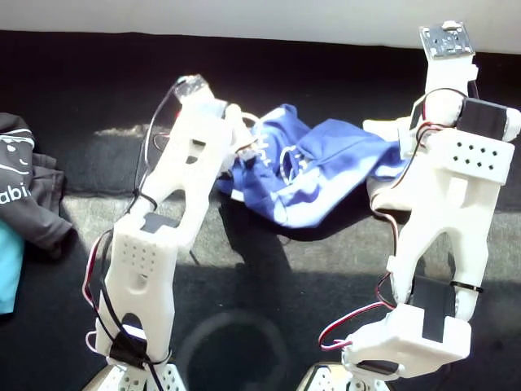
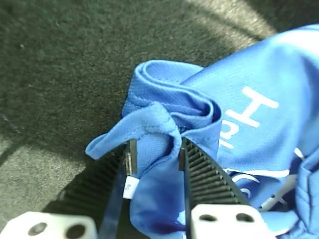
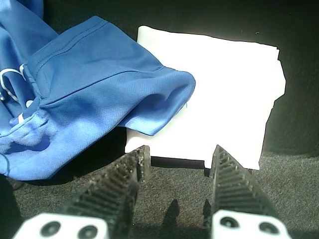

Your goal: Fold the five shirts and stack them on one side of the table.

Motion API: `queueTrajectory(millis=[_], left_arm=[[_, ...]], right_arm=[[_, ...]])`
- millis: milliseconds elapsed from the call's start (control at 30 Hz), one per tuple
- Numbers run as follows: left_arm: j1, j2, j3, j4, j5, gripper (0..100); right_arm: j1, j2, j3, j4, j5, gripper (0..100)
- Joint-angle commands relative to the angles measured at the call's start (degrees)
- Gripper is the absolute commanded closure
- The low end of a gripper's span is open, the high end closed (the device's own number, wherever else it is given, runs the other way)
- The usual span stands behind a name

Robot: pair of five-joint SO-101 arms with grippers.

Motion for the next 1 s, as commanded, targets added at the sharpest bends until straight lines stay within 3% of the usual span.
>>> queueTrajectory(millis=[0,267,400,700,967], left_arm=[[0.5,0.0,-1.2,0.7,0.2,88],[-0.4,-3.5,-3.2,1.6,0.3,99],[-2.9,-7.3,-3.2,3.9,0.3,99],[-11.2,-18.3,-3.0,16.6,-0.2,99],[-19.2,-26.4,-2.9,22.5,-11.5,99]], right_arm=[[0.5,-1.0,-2.6,0.2,0.4,80.0],[0.5,-1.0,-2.6,0.2,0.4,80.0],[0.4,-1.0,-2.4,0.3,0.4,80.0],[-1.2,-1.3,-2.7,2.4,0.1,80.0],[-11.6,-11.7,-1.9,5.8,0.1,80.0]])
